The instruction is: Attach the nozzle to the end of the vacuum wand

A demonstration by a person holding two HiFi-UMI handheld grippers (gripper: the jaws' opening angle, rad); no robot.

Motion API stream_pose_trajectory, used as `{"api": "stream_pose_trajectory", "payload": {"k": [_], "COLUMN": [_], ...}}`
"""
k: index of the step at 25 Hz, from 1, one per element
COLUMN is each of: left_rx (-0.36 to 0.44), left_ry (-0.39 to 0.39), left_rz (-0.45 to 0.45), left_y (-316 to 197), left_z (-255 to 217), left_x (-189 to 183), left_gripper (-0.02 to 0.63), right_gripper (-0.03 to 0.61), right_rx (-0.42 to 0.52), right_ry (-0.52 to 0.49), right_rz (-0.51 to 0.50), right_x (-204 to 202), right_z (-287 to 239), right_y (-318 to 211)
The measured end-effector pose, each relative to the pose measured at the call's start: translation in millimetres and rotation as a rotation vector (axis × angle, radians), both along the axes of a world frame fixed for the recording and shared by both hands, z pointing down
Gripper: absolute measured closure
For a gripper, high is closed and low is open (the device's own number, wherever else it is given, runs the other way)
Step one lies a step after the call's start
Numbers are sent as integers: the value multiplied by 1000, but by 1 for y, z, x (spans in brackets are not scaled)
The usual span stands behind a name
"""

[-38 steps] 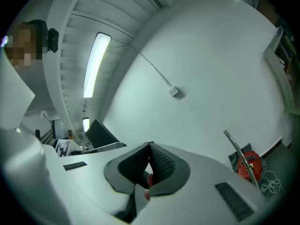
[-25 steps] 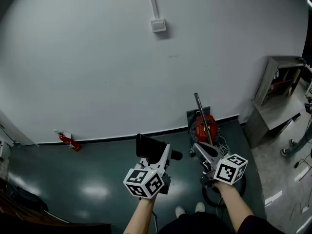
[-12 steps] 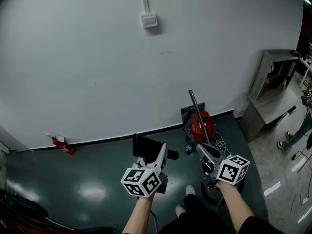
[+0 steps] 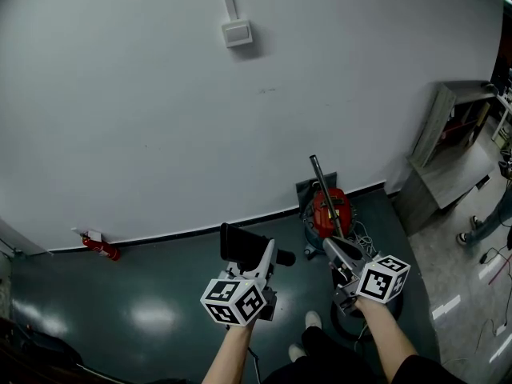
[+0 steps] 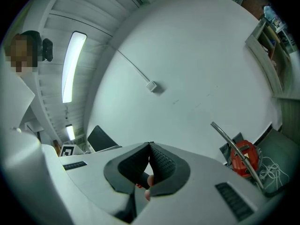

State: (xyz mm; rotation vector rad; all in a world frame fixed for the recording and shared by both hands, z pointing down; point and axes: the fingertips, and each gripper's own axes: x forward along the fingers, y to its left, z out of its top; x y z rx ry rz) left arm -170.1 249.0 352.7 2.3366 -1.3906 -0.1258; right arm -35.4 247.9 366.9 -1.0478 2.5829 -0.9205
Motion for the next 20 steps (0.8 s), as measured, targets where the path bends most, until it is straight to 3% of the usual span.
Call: {"api": "stream_pose_trajectory", "payload": {"k": [20], "left_rx": [-52], "left_ry": [-8], "left_rz": [-39], "left_y": [-108], "left_z": [19], "left_x": [34], "left_gripper": [523], "right_gripper": [561], "right_rx": [-81], "right_ry": [-22], "right_rz": [-38], "right_x": [36], "right_z": [31], "right_y": [-106]}}
